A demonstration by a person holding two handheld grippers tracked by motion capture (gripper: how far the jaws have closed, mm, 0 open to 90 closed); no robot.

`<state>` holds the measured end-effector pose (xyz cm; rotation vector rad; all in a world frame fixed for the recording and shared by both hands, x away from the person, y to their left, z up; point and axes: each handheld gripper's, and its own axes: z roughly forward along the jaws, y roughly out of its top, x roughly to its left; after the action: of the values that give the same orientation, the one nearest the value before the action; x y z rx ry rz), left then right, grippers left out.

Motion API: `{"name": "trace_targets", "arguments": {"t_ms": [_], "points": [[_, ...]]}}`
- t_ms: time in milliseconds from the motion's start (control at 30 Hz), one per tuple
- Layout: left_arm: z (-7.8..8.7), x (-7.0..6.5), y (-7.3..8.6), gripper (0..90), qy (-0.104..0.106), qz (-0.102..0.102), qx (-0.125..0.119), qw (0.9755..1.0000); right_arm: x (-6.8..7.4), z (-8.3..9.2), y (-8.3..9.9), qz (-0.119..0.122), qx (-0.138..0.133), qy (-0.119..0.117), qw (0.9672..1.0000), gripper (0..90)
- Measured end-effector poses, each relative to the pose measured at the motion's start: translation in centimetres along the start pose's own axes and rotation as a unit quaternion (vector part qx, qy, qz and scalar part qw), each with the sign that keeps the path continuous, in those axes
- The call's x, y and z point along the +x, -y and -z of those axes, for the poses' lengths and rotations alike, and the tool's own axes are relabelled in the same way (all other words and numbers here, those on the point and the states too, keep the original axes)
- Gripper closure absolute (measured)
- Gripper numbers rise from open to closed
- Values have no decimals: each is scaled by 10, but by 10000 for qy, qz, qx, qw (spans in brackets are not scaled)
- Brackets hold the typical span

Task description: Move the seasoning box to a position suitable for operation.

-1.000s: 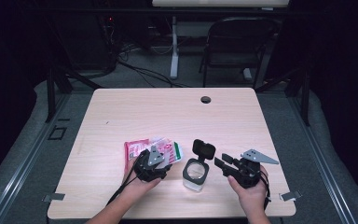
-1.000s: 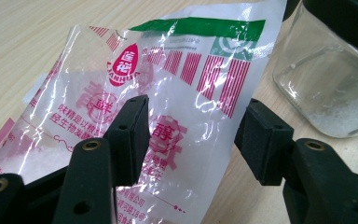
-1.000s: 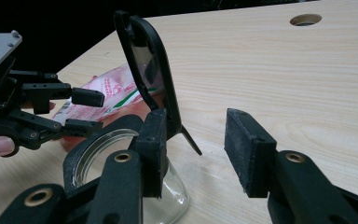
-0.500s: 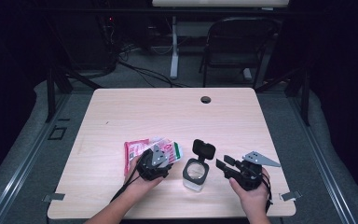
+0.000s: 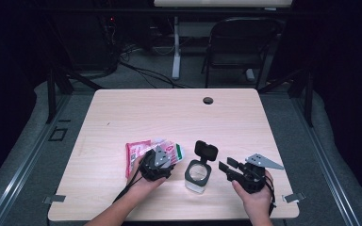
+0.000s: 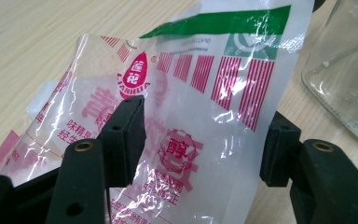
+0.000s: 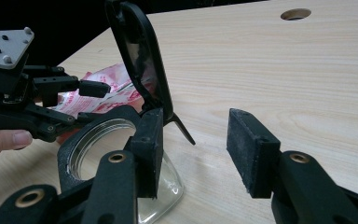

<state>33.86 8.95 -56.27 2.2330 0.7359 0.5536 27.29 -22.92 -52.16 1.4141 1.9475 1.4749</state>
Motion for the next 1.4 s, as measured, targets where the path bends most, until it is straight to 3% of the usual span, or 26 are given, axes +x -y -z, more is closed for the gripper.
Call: {"name": "trace_targets", "arguments": {"t_ms": [167, 567, 1100, 1400], "points": [[0, 3, 0, 471, 68, 71, -5, 10000, 0, -1, 1, -1, 10, 8, 10000, 559], [-1, 12, 2, 585, 371, 493, -48, 9981, 0, -2, 2, -22, 23, -13, 10000, 551], [-3, 14, 3, 690, 480, 587, 6, 9971, 1, -3, 3, -15, 70, -39, 10000, 551], [-4, 18, 5, 722, 578, 771, -2, 9953, 2, -4, 3, -1, 75, -50, 10000, 551]]}}
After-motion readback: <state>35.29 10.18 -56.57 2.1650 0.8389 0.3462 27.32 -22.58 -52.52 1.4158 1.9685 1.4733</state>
